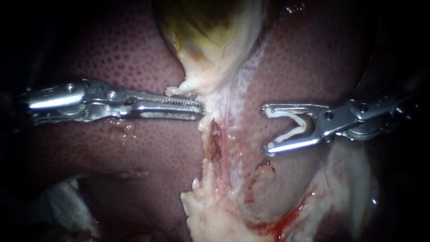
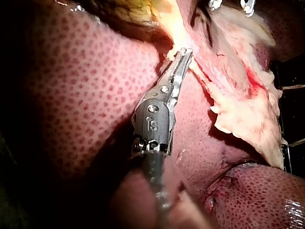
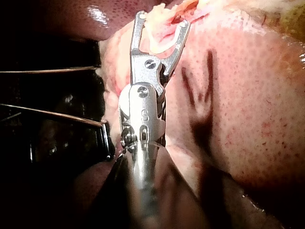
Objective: Grabbing gallbladder
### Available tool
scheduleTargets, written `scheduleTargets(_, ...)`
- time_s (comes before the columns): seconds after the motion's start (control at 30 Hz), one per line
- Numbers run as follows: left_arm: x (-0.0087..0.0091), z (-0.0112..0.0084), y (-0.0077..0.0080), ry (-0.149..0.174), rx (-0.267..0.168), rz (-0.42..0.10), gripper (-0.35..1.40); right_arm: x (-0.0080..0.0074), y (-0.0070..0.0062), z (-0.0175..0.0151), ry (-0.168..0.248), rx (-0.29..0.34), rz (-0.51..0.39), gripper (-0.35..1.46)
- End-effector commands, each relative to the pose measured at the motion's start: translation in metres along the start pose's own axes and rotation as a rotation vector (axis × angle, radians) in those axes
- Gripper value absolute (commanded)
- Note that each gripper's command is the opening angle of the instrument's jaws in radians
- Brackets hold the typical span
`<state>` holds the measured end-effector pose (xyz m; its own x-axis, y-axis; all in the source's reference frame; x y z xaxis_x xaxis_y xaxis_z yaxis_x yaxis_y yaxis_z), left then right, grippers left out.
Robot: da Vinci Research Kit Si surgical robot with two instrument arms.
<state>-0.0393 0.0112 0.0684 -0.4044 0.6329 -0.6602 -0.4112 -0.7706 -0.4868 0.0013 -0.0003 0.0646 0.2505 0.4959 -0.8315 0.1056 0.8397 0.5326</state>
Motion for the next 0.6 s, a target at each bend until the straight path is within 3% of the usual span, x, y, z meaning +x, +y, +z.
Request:
scheduleTargets(0.03,0.0000,0.0000,0.0000,0.000,0.000,0.000,-0.03,0.0000,0.0000,0.0000,0.000,0.000,0.000,0.59)
scheduleTargets(0.4,-0.0001,-0.0008,0.0004,0.000,-0.002,0.000,0.00,0.0000,0.0000,0.0000,0.000,0.000,0.000,0.59)
scheduleTargets(0.6,-0.0003,-0.0020,0.0013,-0.001,-0.003,0.000,0.27,0.0000,0.0000,0.0000,0.000,0.000,0.000,0.59)
